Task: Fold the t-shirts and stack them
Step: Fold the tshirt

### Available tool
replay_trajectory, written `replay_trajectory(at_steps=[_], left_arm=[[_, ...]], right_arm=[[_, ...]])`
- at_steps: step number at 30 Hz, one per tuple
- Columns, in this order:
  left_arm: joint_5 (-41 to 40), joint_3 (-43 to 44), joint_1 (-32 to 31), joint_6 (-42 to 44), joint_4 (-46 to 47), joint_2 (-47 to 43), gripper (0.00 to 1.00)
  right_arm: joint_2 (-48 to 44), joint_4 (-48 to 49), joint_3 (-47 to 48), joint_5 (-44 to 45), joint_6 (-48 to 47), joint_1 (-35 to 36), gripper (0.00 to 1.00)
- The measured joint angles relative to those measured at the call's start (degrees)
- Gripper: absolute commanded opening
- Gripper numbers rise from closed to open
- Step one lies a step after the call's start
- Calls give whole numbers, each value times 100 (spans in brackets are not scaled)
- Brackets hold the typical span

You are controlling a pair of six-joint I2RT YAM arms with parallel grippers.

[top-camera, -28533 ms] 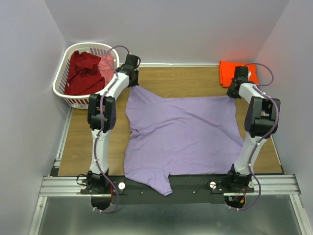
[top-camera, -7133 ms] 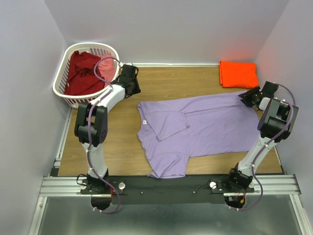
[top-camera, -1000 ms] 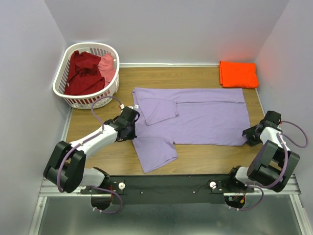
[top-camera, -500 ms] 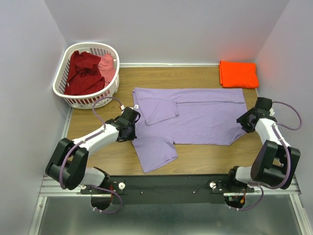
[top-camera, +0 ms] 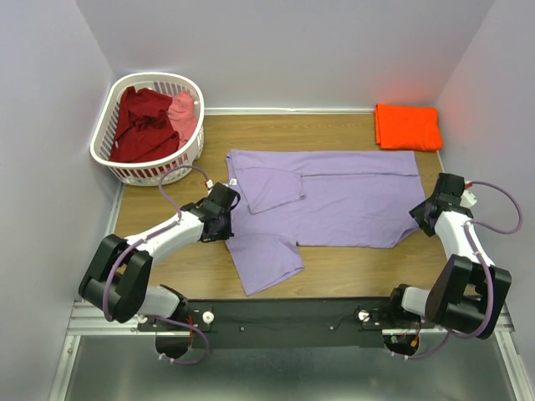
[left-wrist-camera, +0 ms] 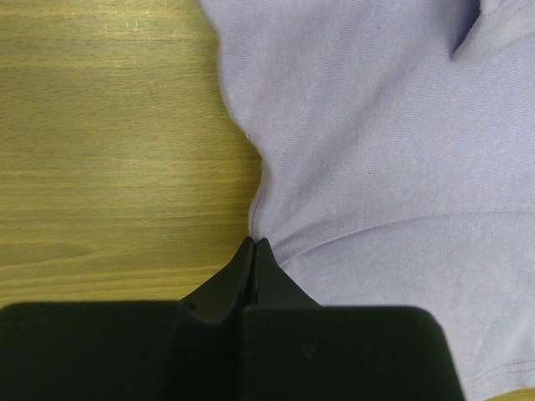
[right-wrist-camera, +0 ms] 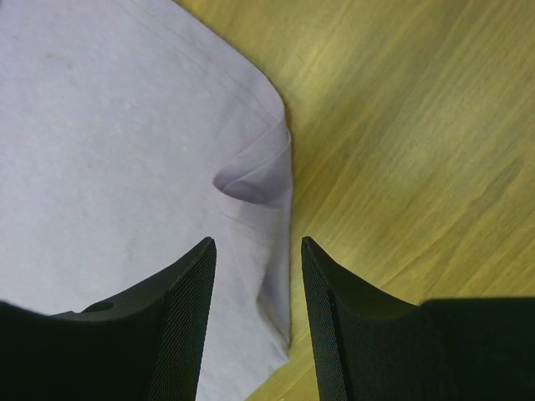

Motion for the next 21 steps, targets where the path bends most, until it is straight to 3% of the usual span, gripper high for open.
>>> replay_trajectory(at_steps=[7,14,21], left_arm=[[0,0,0,0,2,13,0],[0,0,2,0,0,48,0],[0,0,0,0,0,85,0]], right_arm=[[103,114,-310,-96,103,-170,52],[-398,468,-704,-479,286,-577,55],[-422,1082,-1095,-1174,503,-1172,57]])
